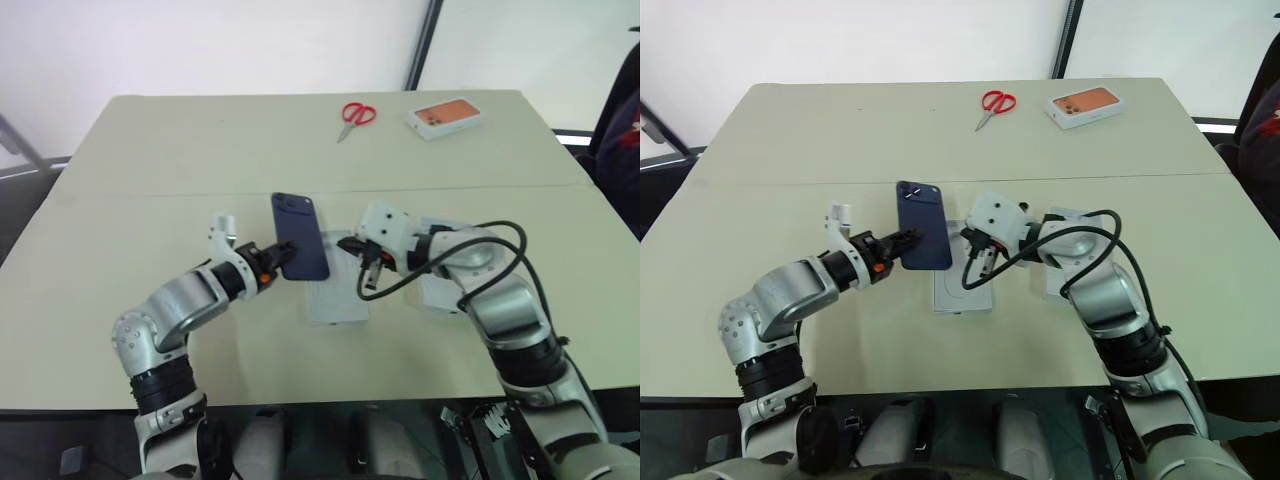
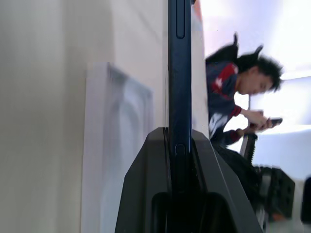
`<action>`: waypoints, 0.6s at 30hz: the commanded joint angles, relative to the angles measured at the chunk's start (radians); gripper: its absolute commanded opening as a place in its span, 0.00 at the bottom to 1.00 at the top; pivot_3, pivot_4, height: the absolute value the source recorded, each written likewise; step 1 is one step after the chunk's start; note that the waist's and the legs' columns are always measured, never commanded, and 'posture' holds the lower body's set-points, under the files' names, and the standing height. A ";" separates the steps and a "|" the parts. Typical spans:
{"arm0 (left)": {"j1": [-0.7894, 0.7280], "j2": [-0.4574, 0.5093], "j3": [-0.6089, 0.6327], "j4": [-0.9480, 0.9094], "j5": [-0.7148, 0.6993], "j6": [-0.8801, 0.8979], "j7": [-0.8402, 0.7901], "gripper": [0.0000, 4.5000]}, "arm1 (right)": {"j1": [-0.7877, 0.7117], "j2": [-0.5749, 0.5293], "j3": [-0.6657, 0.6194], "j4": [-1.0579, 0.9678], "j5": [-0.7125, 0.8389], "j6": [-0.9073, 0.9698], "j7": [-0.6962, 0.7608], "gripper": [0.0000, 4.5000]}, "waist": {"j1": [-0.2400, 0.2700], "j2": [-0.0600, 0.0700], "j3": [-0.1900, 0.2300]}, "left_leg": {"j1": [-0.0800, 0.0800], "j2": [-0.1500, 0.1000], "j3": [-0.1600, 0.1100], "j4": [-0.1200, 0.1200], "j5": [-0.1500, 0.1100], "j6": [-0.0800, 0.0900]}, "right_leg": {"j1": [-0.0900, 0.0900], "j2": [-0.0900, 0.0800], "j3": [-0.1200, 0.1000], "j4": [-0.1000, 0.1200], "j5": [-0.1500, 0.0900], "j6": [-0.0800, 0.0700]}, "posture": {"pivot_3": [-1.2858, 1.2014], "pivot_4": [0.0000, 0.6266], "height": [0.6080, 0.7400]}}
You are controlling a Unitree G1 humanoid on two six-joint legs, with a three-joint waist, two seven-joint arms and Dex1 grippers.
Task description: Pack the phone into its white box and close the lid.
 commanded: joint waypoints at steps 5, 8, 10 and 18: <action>0.070 0.095 -0.312 -0.076 -0.118 -0.157 0.068 0.02 | 0.097 -0.116 -0.052 -0.068 0.061 -0.042 -0.004 0.00 | 0.000 0.001 0.000 | 0.001 -0.001 0.002 -0.001 -0.002 0.004 | 0.001 0.003 0.002 -0.001 0.000 0.000 | 0.52 0.24 1.00; 0.085 0.130 -0.361 -0.088 -0.118 -0.198 0.046 0.02 | 0.114 -0.142 -0.050 -0.083 0.083 -0.045 -0.005 0.00 | 0.002 0.001 0.000 | 0.001 -0.001 0.003 0.000 -0.002 0.004 | 0.001 0.003 0.002 -0.001 0.000 0.000 | 0.52 0.24 1.00; 0.088 0.154 -0.382 -0.087 -0.118 -0.215 0.033 0.02 | 0.125 -0.158 -0.055 -0.092 0.099 -0.045 0.000 0.00 | 0.003 0.001 0.000 | 0.001 -0.001 0.002 0.001 -0.002 0.004 | 0.002 0.003 0.002 -0.001 0.000 -0.001 | 0.52 0.24 1.00; 0.082 0.207 -0.425 -0.071 -0.118 -0.266 -0.014 0.02 | 0.172 -0.215 -0.098 -0.117 0.193 -0.049 0.020 0.00 | 0.003 0.001 0.000 | 0.001 -0.001 0.002 0.001 -0.002 0.005 | 0.002 0.003 0.002 -0.001 0.000 0.000 | 0.52 0.24 1.00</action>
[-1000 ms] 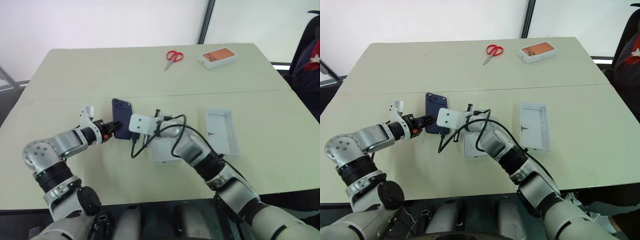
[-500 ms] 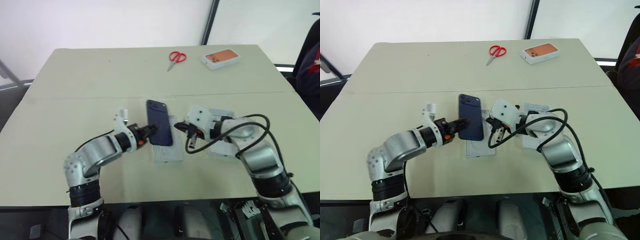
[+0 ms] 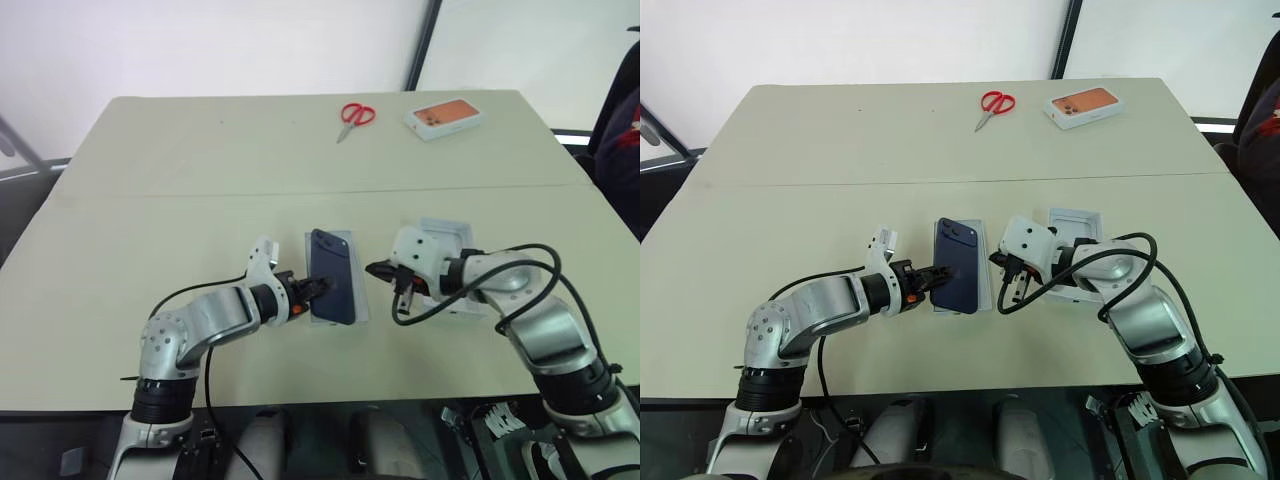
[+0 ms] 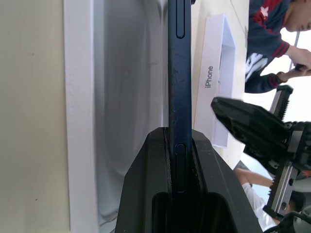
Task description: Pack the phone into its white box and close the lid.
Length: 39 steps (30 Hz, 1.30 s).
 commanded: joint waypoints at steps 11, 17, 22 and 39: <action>-0.035 0.011 -0.045 0.005 -0.024 -0.088 -0.066 0.02 | 0.087 -0.074 -0.108 -0.040 0.121 -0.031 -0.005 0.00 | 0.002 0.000 0.000 | 0.000 0.000 0.000 0.000 0.000 0.001 | 0.000 0.000 0.000 0.000 0.000 0.000 | 0.52 0.24 1.00; -0.042 0.016 -0.056 0.012 -0.024 -0.100 -0.078 0.02 | 0.083 -0.079 -0.100 -0.036 0.129 -0.034 -0.020 0.00 | 0.002 0.000 0.000 | 0.000 0.000 0.000 0.000 0.000 0.001 | 0.000 0.000 0.000 0.000 0.000 0.000 | 0.52 0.24 1.00; -0.044 0.032 -0.065 0.011 -0.024 -0.110 -0.092 0.39 | 0.078 -0.078 -0.091 -0.034 0.128 -0.035 -0.028 0.00 | 0.002 0.000 0.000 | 0.000 0.000 0.000 0.000 0.000 0.001 | 0.001 0.000 0.000 0.000 0.000 0.000 | 0.52 0.24 1.00; 0.020 0.272 0.029 -0.125 -0.024 -0.019 -0.271 0.99 | 0.043 -0.072 -0.069 -0.005 0.118 -0.051 -0.042 0.00 | -0.001 0.000 0.000 | 0.000 0.001 0.000 0.000 0.000 0.001 | 0.001 0.000 0.000 0.000 0.000 0.000 | 0.52 0.24 1.00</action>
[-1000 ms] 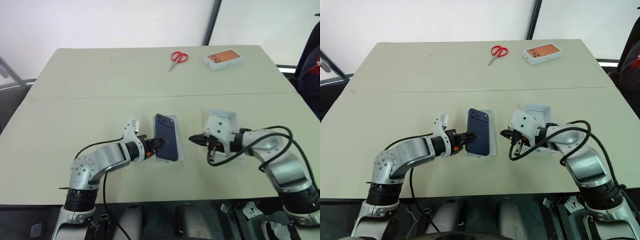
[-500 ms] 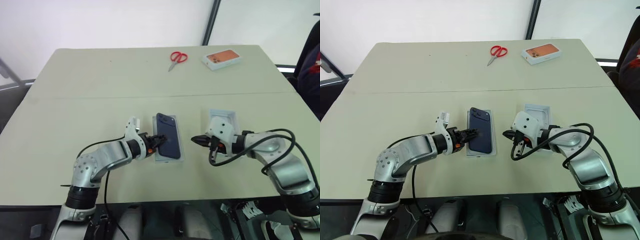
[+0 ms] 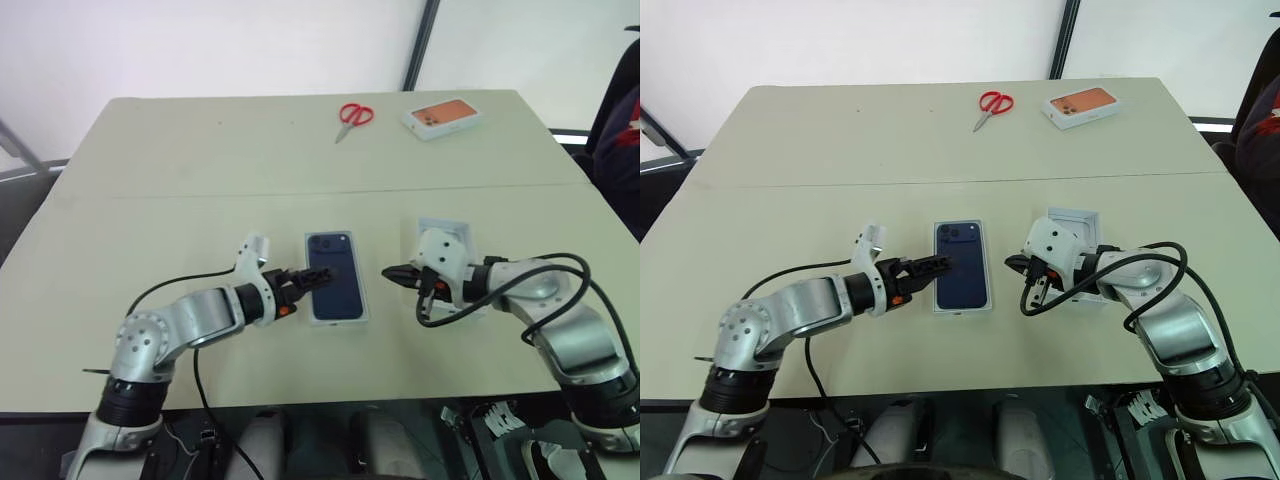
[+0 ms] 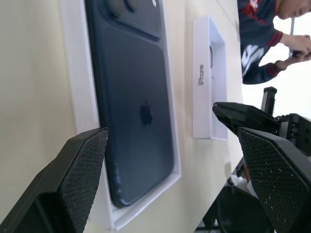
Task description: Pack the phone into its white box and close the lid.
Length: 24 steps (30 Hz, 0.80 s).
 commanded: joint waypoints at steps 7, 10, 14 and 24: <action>-0.026 0.313 0.106 -0.040 0.213 0.069 -0.273 0.82 | -0.055 0.009 0.020 0.024 -0.016 -0.036 -0.027 0.00 | -0.002 0.001 0.001 | 0.000 -0.001 0.000 -0.001 -0.001 0.001 | 0.000 0.001 0.000 0.000 0.000 0.000 | 0.52 0.24 1.00; -0.017 0.409 0.041 -0.098 0.483 0.047 -0.450 0.48 | -0.077 0.013 0.046 0.057 -0.057 -0.036 -0.063 0.00 | -0.002 0.001 0.001 | 0.000 -0.002 0.001 -0.001 -0.001 0.001 | 0.000 0.001 -0.001 -0.001 0.000 0.000 | 0.52 0.24 1.00; -0.022 0.451 -0.048 -0.125 0.731 0.018 -0.638 0.04 | -0.100 0.015 0.075 0.077 -0.092 -0.019 -0.091 0.00 | 0.000 0.002 0.002 | 0.000 -0.002 0.002 -0.002 -0.001 0.002 | 0.000 0.001 -0.001 -0.001 0.000 0.000 | 0.52 0.24 1.00; -0.172 0.283 -0.274 -0.085 1.079 0.062 -0.825 0.01 | -0.169 0.080 0.212 0.107 -0.219 0.054 -0.172 0.00 | -0.002 0.002 0.002 | -0.001 -0.001 0.001 -0.001 -0.001 0.002 | -0.001 0.000 -0.001 -0.001 0.000 0.000 | 0.52 0.24 1.00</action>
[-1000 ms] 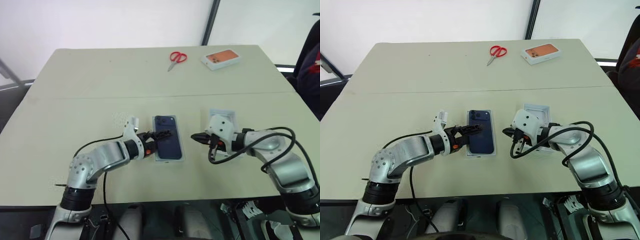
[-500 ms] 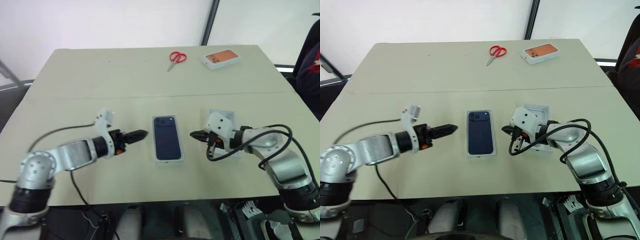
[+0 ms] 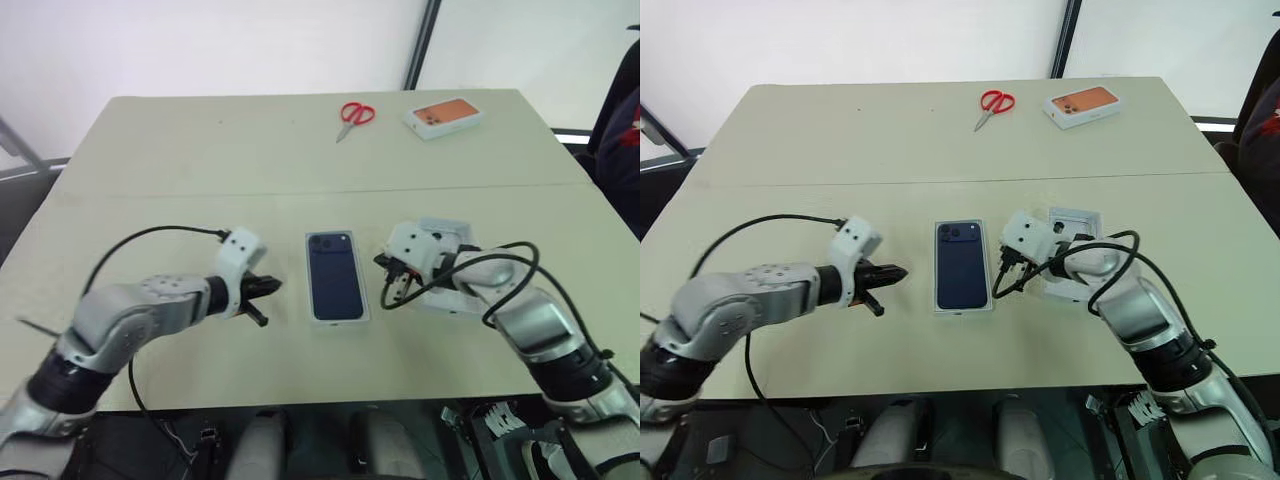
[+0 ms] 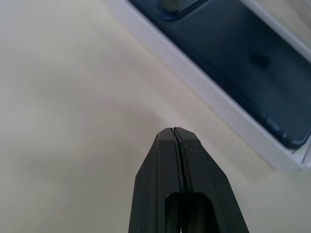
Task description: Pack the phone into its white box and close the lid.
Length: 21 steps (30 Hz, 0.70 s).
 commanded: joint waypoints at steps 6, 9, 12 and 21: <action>-0.048 -0.177 -0.064 0.007 0.138 0.086 -0.029 0.01 | -0.033 0.047 0.045 -0.025 -0.051 0.035 -0.028 0.00 | -0.001 0.000 0.000 | 0.000 0.000 0.000 0.001 0.000 0.000 | 0.000 0.000 0.000 0.001 0.000 0.000 | 0.52 0.24 1.00; -0.048 -0.243 -0.052 0.031 0.170 0.102 -0.023 0.01 | -0.024 0.059 0.052 -0.042 -0.054 0.045 -0.026 0.00 | 0.002 0.000 0.000 | 0.000 0.000 0.000 0.001 0.000 0.000 | 0.000 -0.001 0.000 0.001 0.000 0.000 | 0.52 0.24 1.00; -0.052 -0.300 -0.047 0.053 0.208 0.108 -0.017 0.01 | -0.011 0.057 0.049 -0.054 -0.054 0.054 -0.026 0.00 | 0.005 0.000 0.000 | 0.000 0.000 -0.001 0.002 0.000 0.001 | 0.002 -0.001 -0.001 0.001 0.000 0.000 | 0.52 0.24 1.00; -0.124 -0.465 -0.047 0.180 0.313 0.087 -0.063 0.01 | 0.035 -0.013 -0.014 -0.054 -0.065 0.065 -0.013 0.00 | 0.025 0.000 0.000 | 0.002 -0.002 -0.003 0.005 -0.001 0.002 | 0.006 -0.003 -0.004 0.000 0.000 0.000 | 0.52 0.24 1.00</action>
